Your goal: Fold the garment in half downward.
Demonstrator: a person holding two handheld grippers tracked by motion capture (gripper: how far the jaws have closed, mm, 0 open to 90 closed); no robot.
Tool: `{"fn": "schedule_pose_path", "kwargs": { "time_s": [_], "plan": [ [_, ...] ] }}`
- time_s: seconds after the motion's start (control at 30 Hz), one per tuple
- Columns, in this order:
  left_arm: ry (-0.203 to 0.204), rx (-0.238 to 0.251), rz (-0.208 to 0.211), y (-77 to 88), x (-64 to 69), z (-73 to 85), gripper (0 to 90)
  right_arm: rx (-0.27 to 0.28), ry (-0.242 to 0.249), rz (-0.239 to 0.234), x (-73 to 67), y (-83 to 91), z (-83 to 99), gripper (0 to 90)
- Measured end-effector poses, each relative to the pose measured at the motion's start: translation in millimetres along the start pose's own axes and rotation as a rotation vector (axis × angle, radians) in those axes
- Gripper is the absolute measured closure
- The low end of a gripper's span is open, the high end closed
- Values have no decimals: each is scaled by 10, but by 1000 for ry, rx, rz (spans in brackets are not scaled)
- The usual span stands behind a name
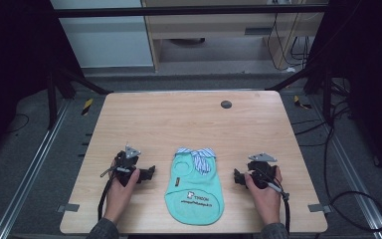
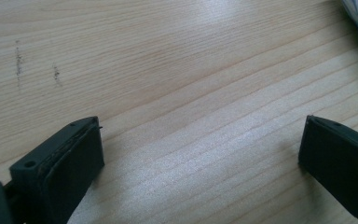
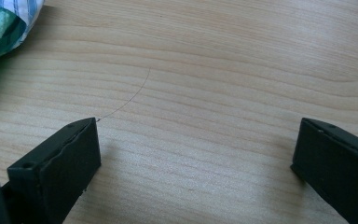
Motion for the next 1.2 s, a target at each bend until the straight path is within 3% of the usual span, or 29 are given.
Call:
{"fn": "schedule_pose_path", "kwargs": {
  "time_s": [0.13, 0.3, 0.7, 0.77, 0.83, 0.9, 1.0, 1.07, 1.2],
  "plan": [
    [-25, 3, 23, 37, 28, 34, 0, 1, 3, -2, -5, 2, 2, 13],
    [-29, 3, 30, 60, 42, 56, 0, -4, 28, -33, -45, 28, 31, 13],
    [-43, 9, 45, 123, 150, 105, 0, -1, 36, -39, -52, 41, 39, 36],
    [-62, 5, 67, 142, 173, 111, 0, 10, 35, -41, -63, 57, 46, 107],
    [-85, -3, 87, 183, 195, 87, 43, 27, 46, -52, -86, 97, 45, 266],
    [-94, 13, 113, 228, 212, 11, 62, 14, 70, -108, -195, 134, -18, 392],
    [-88, 33, 156, 249, 209, -142, 67, 22, 98, -132, -277, 136, -91, 447],
    [-95, 21, 168, 205, 187, -252, 74, 19, 139, -143, -355, 110, -186, 490],
    [-127, 14, 191, 131, 175, -491, 82, -5, 196, -165, -500, 55, -404, 545]
  ]
}}
Point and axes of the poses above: each handheld gripper's, and its own axes: y roughly backward along the jaws, z roughly out of its underside, x roughly to its right, the point moved 5 cm from there along -y, roughly forward along the jaws, and after that the axes turned 7 degrees about -y, right-handed, at the moved point
